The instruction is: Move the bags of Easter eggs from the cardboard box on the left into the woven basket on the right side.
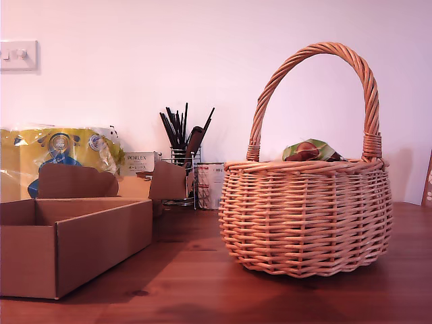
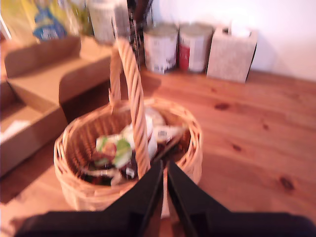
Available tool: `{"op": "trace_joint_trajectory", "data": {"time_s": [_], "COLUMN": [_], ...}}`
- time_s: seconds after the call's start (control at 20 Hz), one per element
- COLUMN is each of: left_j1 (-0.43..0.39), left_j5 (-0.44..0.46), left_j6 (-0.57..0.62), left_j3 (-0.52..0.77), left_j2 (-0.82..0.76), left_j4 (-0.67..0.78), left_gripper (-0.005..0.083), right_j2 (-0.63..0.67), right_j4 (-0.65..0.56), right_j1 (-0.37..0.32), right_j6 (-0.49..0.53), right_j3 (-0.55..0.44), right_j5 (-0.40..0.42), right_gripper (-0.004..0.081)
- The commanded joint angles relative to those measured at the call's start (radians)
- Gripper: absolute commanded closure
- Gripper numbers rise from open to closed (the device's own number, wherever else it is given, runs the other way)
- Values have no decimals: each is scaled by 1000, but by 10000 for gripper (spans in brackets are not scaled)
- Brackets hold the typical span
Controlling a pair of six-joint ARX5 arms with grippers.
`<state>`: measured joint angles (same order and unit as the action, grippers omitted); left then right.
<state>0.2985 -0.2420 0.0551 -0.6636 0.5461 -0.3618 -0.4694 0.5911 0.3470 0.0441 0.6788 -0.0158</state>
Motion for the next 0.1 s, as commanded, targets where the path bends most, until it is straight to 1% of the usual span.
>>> {"op": "trace_joint_trajectory", "data": {"time_s": [0.0, 0.05], "left_j1": [0, 0], "left_j5": [0, 0], "left_j6": [-3, -3], "left_j3": [12, 12], "left_j2": [14, 19], "left_j4": [-9, -17], "left_gripper": [797, 797], "right_j2": [1, 1], "right_j4": [7, 12], "right_j1": [-4, -4], "right_j6": [-7, -7], "right_j3": [-12, -13], "right_j5": [0, 0], "right_gripper": [782, 782]}}
